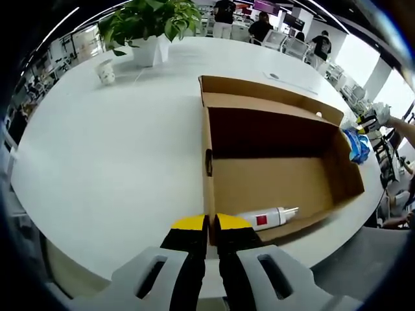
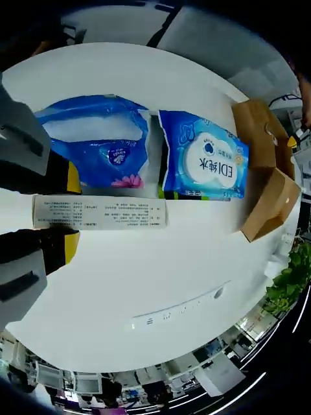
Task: Operate the shoe box by opening the lid, removing the specified soft item, and placing it in the target area until the item is outside and the box remains undamaged.
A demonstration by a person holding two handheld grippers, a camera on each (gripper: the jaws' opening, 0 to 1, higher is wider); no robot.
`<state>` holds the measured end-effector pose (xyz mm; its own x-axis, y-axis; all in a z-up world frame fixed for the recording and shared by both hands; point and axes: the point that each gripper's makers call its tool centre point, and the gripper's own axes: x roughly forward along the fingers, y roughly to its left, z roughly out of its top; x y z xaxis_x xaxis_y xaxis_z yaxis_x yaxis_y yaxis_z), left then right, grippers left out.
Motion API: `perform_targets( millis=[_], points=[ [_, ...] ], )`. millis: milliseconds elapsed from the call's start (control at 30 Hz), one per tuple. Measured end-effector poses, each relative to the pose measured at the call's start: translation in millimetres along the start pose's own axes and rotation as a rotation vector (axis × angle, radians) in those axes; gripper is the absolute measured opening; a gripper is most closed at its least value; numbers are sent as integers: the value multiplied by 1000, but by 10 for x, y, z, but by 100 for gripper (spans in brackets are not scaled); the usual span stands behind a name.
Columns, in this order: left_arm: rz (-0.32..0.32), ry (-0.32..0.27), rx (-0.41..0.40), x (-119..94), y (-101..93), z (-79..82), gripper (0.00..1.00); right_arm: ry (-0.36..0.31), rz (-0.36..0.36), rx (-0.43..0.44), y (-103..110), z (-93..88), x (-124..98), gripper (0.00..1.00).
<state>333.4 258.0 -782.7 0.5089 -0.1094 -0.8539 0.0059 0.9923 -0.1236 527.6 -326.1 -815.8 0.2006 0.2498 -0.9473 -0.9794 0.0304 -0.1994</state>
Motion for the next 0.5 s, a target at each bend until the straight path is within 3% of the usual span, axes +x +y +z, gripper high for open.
perform_targets(
  millis=[233,500],
  points=[
    [-2,3,0,4,8,0,2,38,-3,-59,-32,-33,19,16],
    [-5,-1,-2,-3,-3,-2,2,62,-14,-43,-45,-60,11,17]
  ],
)
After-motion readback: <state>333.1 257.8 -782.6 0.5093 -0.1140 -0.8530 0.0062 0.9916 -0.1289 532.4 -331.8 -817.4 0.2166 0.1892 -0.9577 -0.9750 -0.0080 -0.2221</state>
